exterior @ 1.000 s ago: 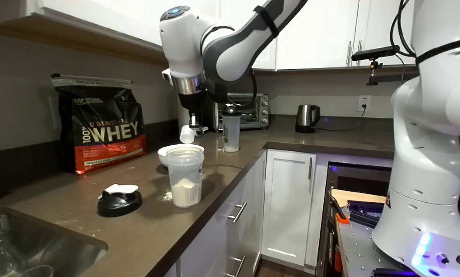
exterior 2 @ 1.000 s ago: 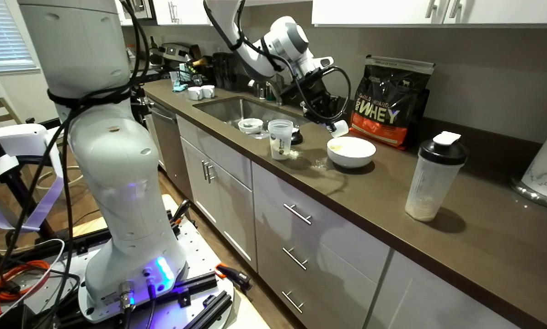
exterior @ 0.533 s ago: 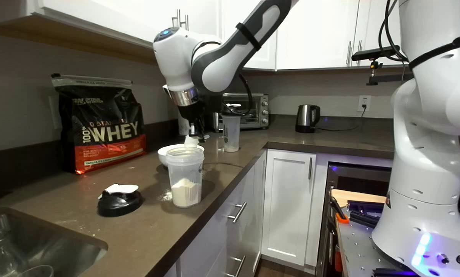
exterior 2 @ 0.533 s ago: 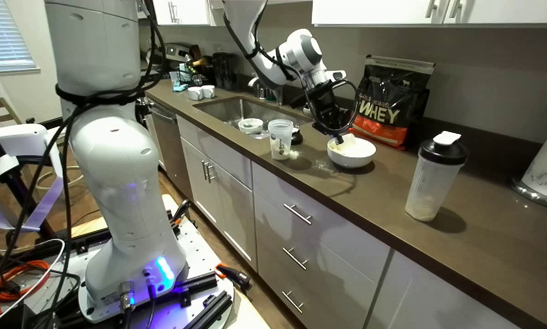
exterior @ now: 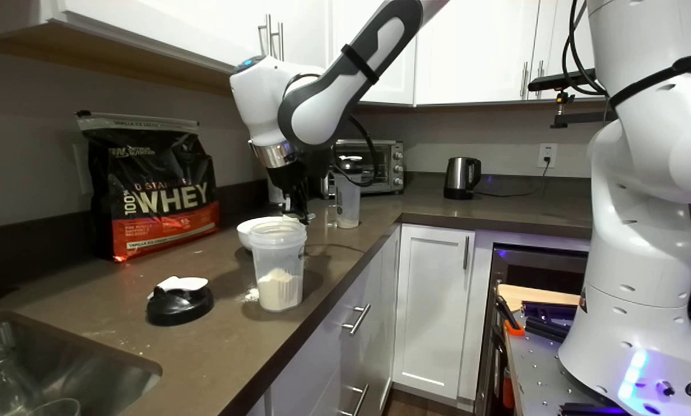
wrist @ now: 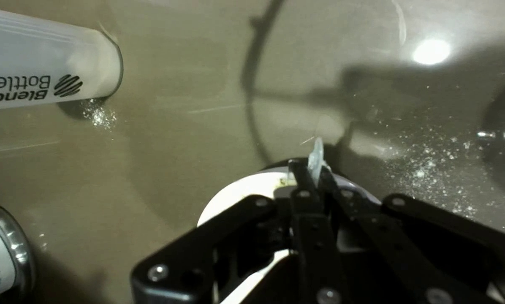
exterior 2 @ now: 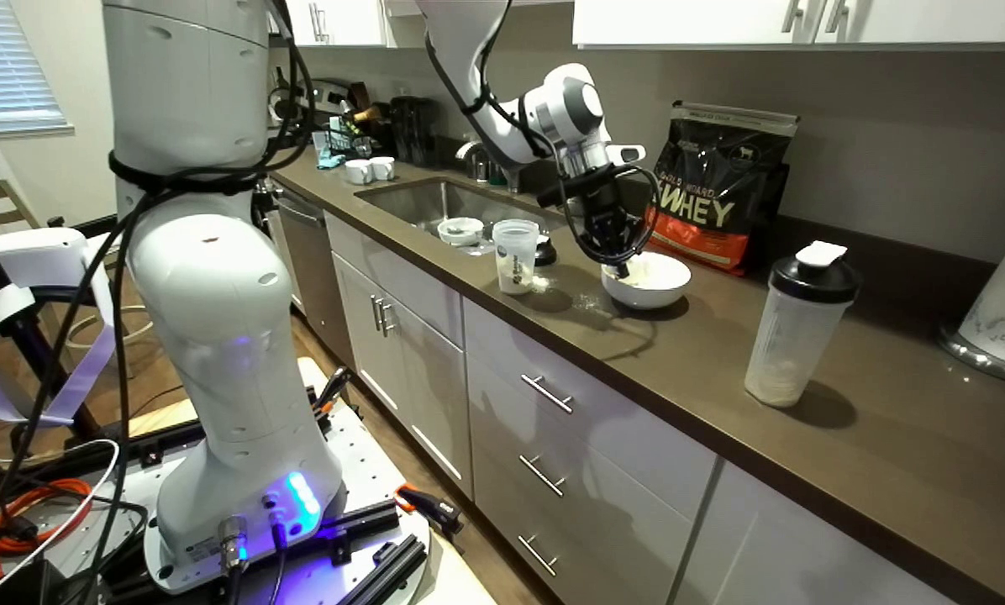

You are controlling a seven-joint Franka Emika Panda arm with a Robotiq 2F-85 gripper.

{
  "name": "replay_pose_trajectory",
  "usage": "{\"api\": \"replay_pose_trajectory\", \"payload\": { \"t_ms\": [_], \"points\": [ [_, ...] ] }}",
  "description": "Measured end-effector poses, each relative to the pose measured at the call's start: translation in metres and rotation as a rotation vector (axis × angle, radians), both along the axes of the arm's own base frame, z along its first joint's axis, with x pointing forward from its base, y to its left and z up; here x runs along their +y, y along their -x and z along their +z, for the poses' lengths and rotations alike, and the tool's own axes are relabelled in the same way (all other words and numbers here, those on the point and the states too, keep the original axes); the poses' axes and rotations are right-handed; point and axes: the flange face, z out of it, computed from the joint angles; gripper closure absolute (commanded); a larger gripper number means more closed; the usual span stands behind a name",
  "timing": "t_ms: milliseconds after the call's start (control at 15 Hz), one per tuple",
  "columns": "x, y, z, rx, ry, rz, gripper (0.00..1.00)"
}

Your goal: Use the measuring spoon to transfer one spoon of contents from the bowl to the left cup

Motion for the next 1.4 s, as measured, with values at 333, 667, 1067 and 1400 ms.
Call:
{"api": "replay_pose_trajectory", "payload": {
  "t_ms": [333, 667, 1067, 1400],
  "points": [
    [0.000, 0.000, 0.000, 0.000, 0.000, 0.000, 0.44],
    [0.012, 0.000, 0.016, -0.004, -0.037, 0.033, 0.12],
    [0.034, 0.015, 0.064, 0.013, -0.148, 0.126, 0.00],
    [0.043, 0.032, 0.094, 0.061, -0.242, 0.201, 0.00]
  ]
}}
